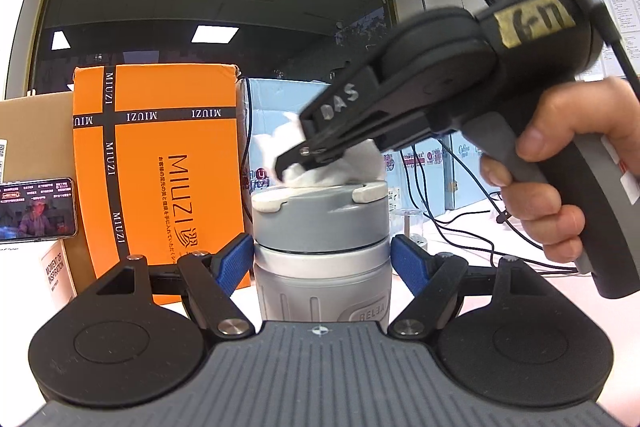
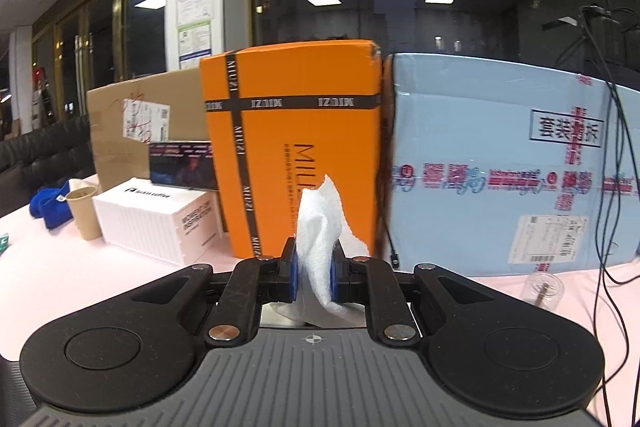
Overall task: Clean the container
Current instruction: 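Wipe the tissue across the mug lid with the right gripper while the left gripper holds the mug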
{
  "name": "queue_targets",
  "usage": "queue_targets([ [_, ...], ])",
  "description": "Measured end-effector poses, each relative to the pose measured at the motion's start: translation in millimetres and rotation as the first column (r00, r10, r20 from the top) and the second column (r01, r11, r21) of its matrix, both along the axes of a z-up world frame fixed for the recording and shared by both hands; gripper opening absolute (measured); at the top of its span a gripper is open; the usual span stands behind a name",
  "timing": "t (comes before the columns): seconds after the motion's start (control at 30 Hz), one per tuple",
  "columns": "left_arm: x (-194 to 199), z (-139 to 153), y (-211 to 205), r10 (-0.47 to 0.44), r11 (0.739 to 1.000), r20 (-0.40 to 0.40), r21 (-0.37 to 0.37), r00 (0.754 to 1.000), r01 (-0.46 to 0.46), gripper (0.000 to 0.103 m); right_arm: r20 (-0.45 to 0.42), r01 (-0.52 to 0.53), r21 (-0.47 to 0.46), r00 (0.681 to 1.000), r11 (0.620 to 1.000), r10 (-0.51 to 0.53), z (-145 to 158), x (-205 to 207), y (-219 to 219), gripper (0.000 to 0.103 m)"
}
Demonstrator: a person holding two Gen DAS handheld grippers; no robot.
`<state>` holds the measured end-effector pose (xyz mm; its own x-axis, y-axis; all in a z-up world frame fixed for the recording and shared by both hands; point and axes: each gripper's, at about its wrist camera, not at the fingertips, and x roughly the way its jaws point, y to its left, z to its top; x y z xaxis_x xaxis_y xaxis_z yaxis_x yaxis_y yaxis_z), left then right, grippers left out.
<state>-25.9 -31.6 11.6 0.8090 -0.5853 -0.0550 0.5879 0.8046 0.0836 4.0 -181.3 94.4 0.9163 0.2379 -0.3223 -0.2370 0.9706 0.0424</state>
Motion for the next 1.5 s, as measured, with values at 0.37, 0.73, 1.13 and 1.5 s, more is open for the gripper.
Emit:
queue_targets([
  [0.37,-9.7,-3.4,-2.0,0.001,1.000,0.005,0.002,1.000,-0.001,0.073,0.009,-0.097,0.034,0.995,0.995,0.097,-2.9,-21.8,9.8,0.013],
  [0.73,-14.1,-4.2,-3.4,-0.002,1.000,0.011,0.008,1.000,0.002,0.073,-0.010,-0.044,0.025,0.999,0.999,0.044,0.8,11.4,6.9,0.013],
  [1.13,-17.8,-5.4,-4.5,-0.005,1.000,0.014,0.011,1.000,0.005,0.073,0.025,-0.041,0.055,0.999,0.998,0.040,-6.4,-19.6,-19.0,0.013],
  [1.5,-17.4,-6.1,-3.2,-0.002,1.000,0.012,0.007,1.000,0.002,0.073,0.068,-0.125,0.149,0.991,0.981,0.116,-14.4,-24.4,-7.9,0.018],
])
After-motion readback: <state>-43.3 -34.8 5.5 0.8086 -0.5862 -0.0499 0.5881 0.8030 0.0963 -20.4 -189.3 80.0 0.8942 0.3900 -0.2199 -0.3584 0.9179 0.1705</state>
